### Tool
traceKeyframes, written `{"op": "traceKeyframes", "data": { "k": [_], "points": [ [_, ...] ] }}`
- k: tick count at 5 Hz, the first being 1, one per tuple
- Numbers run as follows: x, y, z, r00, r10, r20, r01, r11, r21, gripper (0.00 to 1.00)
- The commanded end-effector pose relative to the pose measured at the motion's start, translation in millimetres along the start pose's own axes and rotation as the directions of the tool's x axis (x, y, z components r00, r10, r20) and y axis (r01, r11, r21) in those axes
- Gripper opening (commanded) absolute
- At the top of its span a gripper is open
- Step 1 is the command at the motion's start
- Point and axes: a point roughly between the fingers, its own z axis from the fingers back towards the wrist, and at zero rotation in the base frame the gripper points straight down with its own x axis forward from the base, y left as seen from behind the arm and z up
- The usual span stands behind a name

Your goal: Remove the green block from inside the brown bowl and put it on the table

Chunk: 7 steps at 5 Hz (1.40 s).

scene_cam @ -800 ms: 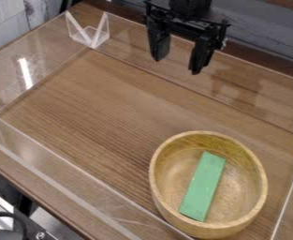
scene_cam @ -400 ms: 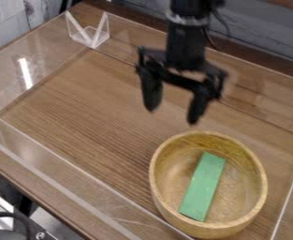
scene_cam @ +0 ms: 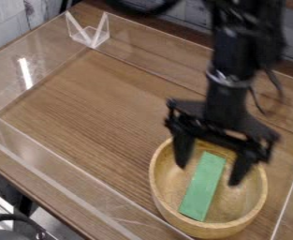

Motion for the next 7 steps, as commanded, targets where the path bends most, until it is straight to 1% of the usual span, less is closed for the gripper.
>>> {"op": "traceKeyframes", "data": {
  "k": [1,3,5,7],
  "points": [
    [5.4,1,6.2,0.997,0.055,0.061,-0.051,0.997,-0.062,1.00],
    [13.5,10,-2.5,0.996,0.066,0.063,-0.061,0.995,-0.076,1.00],
    [18.3,13,-7.5,0.996,0.077,0.053,-0.072,0.993,-0.094,1.00],
    [21.4,14,-8.9,0.996,0.082,0.041,-0.078,0.991,-0.107,1.00]
  ]
}}
